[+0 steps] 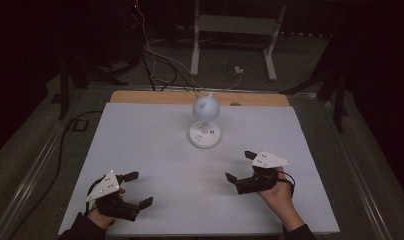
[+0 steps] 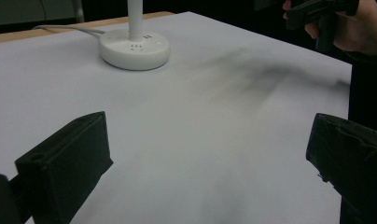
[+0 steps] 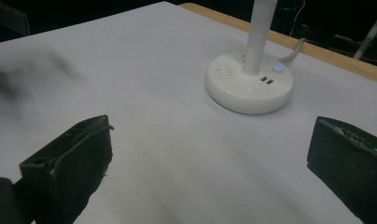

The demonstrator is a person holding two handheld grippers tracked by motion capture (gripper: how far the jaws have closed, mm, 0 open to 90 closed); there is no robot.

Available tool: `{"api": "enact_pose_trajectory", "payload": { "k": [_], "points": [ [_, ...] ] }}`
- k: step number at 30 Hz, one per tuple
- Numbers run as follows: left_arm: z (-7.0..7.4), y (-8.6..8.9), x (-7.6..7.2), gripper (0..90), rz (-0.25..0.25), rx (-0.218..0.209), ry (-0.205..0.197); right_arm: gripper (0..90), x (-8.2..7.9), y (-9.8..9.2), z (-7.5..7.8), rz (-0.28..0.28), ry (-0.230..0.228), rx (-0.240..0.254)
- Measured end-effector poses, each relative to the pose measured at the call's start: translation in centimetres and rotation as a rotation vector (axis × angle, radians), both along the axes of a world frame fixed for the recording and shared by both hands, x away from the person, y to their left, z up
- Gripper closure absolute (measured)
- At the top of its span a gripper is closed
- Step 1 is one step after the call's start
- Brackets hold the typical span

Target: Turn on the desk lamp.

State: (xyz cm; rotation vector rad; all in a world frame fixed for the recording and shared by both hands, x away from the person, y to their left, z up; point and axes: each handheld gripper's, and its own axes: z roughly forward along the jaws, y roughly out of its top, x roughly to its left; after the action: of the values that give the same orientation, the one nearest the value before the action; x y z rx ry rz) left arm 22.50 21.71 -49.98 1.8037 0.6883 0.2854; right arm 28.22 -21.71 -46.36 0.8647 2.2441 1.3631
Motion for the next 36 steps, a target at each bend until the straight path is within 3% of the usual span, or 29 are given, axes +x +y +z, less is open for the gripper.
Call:
{"api": "enact_pose_trajectory", "payload": {
  "k": [23,36],
  "points": [
    [0.0,0.0,-0.1,0.4,-0.002,-0.007,0.001,0.0,3.2,3.5,1.1,0.036,-0.018,0.004],
    [0.0,0.0,-0.1,0.4,-0.002,-0.008,0.002,0.0,5.0,5.0,1.2,0.037,-0.003,0.019]
  ]
}}
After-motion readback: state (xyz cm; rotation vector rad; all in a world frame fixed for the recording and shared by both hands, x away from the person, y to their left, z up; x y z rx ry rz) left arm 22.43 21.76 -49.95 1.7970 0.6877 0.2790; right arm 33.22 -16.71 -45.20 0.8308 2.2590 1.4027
